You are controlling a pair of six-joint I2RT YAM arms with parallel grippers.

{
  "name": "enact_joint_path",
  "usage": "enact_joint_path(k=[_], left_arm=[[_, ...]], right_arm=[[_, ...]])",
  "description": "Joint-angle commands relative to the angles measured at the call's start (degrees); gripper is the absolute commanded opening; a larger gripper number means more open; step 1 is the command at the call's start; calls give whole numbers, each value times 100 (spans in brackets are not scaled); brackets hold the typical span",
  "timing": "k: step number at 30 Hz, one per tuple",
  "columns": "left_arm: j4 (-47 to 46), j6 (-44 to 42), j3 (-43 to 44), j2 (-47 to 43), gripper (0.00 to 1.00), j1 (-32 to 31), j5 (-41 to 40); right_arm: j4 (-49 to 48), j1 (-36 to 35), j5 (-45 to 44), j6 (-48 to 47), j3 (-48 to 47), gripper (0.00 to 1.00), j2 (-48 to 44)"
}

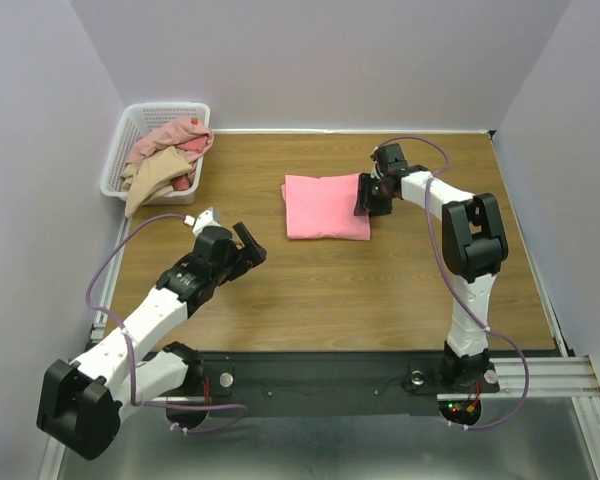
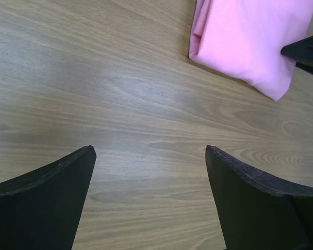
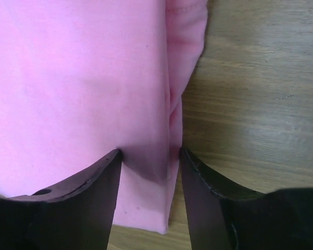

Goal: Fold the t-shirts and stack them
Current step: Neatly place the folded tshirt to the corner

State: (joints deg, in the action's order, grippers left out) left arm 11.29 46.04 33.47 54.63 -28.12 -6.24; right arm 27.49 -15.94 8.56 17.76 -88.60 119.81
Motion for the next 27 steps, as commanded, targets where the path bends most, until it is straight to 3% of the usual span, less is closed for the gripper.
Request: enact_joint_path(k=[1,5,8,11,15,27], left_arm=[[233,177,-60,-365,99,8,-255],[339,203,-34,-471,99,-1,-351],[391,186,10,-427,99,-1,-439],[365,160,54,-296,99,-1,-492],[287,46,185,11,98,-1,-536],[-635,-605,651,592,98,8,-281]], right_arm=[[-77,-5,-415,122,-158,49,270],[-85,-5,-381,140,-193,21,376],[-85,-5,-320,79,-298,7,473],[-77,4,-591,43,-509,1,561],[-50,117,-1399,-280,-860,0,561],[11,1392,-2138,-1723,-2151,0,1079]])
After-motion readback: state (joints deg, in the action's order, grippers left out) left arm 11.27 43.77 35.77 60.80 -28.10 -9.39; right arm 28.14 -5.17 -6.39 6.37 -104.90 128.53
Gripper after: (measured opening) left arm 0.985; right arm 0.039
